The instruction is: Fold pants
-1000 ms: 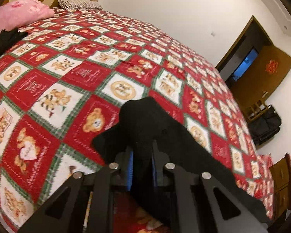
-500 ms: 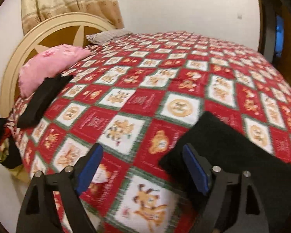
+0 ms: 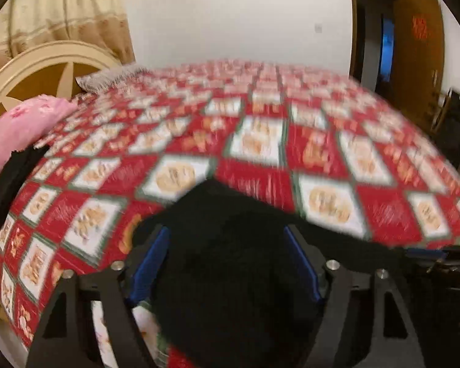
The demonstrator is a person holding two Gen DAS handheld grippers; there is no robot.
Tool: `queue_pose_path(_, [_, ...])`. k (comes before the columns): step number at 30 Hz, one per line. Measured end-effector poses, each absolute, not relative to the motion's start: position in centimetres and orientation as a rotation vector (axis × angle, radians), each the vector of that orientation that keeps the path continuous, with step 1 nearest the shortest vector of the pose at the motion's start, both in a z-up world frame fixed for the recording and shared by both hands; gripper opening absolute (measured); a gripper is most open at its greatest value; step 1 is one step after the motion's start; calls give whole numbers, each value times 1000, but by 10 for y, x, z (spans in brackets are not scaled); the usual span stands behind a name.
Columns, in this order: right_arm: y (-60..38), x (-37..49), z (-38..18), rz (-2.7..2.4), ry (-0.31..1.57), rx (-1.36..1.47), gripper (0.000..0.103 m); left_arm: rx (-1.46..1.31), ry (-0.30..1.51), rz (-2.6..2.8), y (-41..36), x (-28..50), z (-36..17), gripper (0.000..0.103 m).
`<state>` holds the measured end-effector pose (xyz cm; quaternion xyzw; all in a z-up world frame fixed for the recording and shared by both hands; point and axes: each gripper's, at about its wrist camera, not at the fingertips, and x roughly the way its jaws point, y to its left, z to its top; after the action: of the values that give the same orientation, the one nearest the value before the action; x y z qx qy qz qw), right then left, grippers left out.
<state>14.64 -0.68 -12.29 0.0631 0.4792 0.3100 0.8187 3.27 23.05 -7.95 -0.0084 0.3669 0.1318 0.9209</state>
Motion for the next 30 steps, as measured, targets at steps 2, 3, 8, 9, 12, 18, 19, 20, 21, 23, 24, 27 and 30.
queue_pose_path(2, [-4, 145, -122, 656, 1017, 99, 19, 33, 781, 297, 228, 34, -91, 77])
queue_pose_path(3, [-4, 145, -124, 655, 1026, 98, 15, 51, 789, 300, 226, 34, -95, 77])
queue_pose_path(8, [-20, 143, -115, 593, 982, 226, 10, 49, 790, 302, 226, 32, -99, 77])
queue_pose_path(9, [-28, 144, -117, 574, 980, 288, 10, 42, 787, 298, 226, 31, -100, 77])
queue_pose_path(12, [-39, 146, -132, 517, 998, 407, 10, 32, 784, 294, 227, 30, -102, 77])
queue_pose_path(18, [-40, 150, -139, 521, 981, 464, 10, 46, 791, 294, 225, 31, -105, 78])
queue_pose_path(19, [-42, 150, -139, 533, 984, 483, 13, 52, 795, 298, 224, 32, -104, 78])
queue_pose_path(20, [-47, 150, -136, 524, 991, 511, 15, 58, 798, 302, 223, 33, -103, 78])
queue_pose_path(21, [-54, 148, -130, 475, 987, 529, 18, 58, 800, 305, 222, 33, -102, 78])
queue_pose_path(23, [-69, 138, -111, 390, 935, 513, 26, 61, 811, 308, 221, 32, -99, 78])
queue_pose_path(24, [-74, 129, -98, 381, 893, 489, 29, 67, 820, 311, 220, 33, -97, 78])
queue_pose_path(27, [-78, 99, -69, 395, 826, 334, 34, 96, 820, 315, 212, 30, -88, 78])
queue_pose_path(30, [-84, 64, -61, 415, 833, 194, 34, 92, 812, 295, 206, 27, -78, 80])
